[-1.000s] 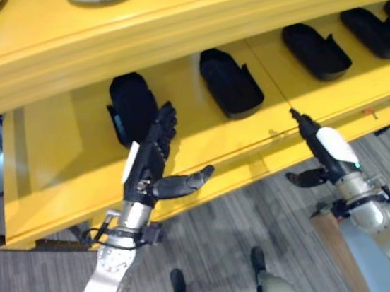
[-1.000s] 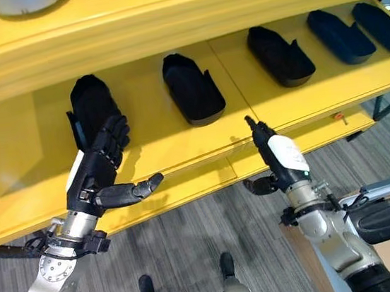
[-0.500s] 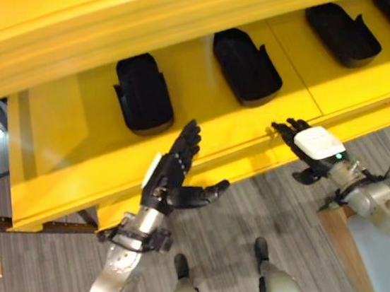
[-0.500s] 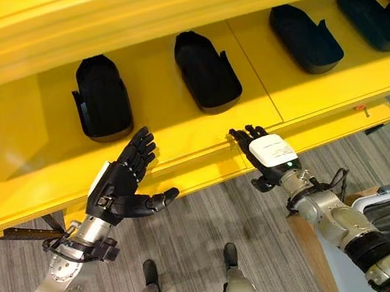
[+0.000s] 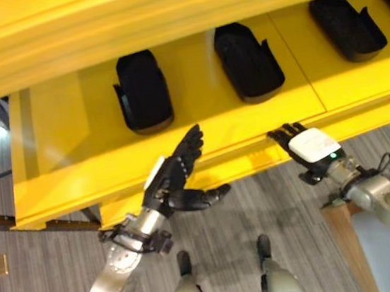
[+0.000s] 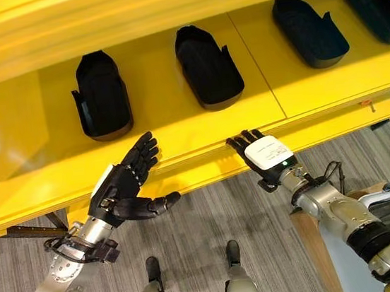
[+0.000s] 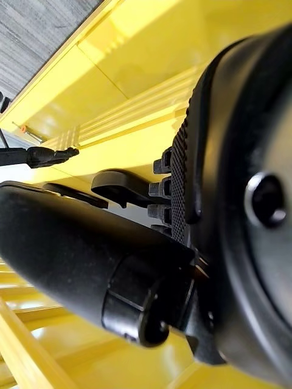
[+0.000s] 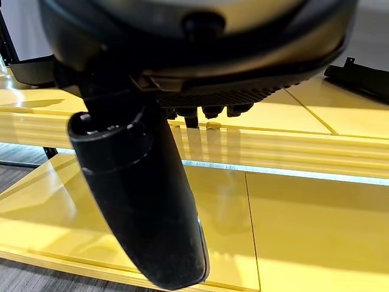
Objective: Move parts from the plastic box to the shelf.
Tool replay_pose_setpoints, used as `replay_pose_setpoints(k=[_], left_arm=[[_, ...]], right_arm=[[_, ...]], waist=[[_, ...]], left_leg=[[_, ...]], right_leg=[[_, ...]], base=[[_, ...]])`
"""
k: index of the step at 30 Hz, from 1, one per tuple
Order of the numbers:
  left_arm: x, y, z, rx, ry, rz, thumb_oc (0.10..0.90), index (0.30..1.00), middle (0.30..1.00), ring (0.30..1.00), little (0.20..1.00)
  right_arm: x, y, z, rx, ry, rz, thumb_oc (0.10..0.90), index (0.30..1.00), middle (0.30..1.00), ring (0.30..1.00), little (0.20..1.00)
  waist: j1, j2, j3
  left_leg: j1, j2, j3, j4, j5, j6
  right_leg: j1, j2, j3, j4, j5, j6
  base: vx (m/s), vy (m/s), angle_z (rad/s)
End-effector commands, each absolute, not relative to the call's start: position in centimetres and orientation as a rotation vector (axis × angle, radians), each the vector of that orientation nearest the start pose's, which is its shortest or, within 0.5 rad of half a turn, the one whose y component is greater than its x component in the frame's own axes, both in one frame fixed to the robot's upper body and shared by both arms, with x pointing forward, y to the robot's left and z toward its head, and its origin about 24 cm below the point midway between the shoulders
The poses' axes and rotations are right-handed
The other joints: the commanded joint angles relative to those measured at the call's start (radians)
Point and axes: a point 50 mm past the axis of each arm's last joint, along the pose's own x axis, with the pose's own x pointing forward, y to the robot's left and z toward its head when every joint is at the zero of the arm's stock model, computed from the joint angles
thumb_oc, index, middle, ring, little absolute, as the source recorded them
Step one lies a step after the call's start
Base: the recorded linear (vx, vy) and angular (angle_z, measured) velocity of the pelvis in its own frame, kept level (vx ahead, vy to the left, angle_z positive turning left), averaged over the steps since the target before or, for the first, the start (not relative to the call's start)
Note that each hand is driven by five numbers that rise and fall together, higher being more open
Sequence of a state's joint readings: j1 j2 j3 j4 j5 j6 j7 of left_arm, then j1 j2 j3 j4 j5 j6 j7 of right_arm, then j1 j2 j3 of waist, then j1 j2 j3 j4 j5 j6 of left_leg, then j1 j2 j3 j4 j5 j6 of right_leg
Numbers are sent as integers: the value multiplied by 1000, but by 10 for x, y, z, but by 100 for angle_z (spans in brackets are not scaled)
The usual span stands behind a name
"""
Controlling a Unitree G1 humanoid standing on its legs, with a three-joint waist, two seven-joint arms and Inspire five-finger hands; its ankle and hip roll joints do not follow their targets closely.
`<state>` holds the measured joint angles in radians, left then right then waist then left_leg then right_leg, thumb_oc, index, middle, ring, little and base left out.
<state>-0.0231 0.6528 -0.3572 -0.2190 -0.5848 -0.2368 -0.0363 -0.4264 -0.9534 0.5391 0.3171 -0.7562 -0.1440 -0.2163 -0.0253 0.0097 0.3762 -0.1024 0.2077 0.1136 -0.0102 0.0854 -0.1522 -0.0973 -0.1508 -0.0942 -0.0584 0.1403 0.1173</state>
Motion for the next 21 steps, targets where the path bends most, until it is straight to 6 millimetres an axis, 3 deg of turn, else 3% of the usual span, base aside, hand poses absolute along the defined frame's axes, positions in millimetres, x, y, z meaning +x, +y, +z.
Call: replay_pose_setpoints(k=[1, 21], left_arm=[[235, 156, 129, -41, -385, -509, 900, 1000, 1000, 1000, 1000], [237, 160, 127, -42, -378, -460, 900, 1000, 1000, 1000, 1000]], right_arm=[[320, -237, 165, -1853, -498, 129, 900, 1000, 1000, 1000, 1000], [328, -244, 191, -1858, -514, 34, 900, 1000, 1000, 1000, 1000]], waist=[[6, -6, -62], [25, -8, -47]], left_leg=[[-58, -8, 4, 70, 4, 65], [-80, -13, -18, 77, 6, 70]], right_leg=[[-87, -26, -13, 281, -181, -10], [-105, -30, -28, 312, -196, -16]], base=[[0, 0, 0], [6, -4, 2]])
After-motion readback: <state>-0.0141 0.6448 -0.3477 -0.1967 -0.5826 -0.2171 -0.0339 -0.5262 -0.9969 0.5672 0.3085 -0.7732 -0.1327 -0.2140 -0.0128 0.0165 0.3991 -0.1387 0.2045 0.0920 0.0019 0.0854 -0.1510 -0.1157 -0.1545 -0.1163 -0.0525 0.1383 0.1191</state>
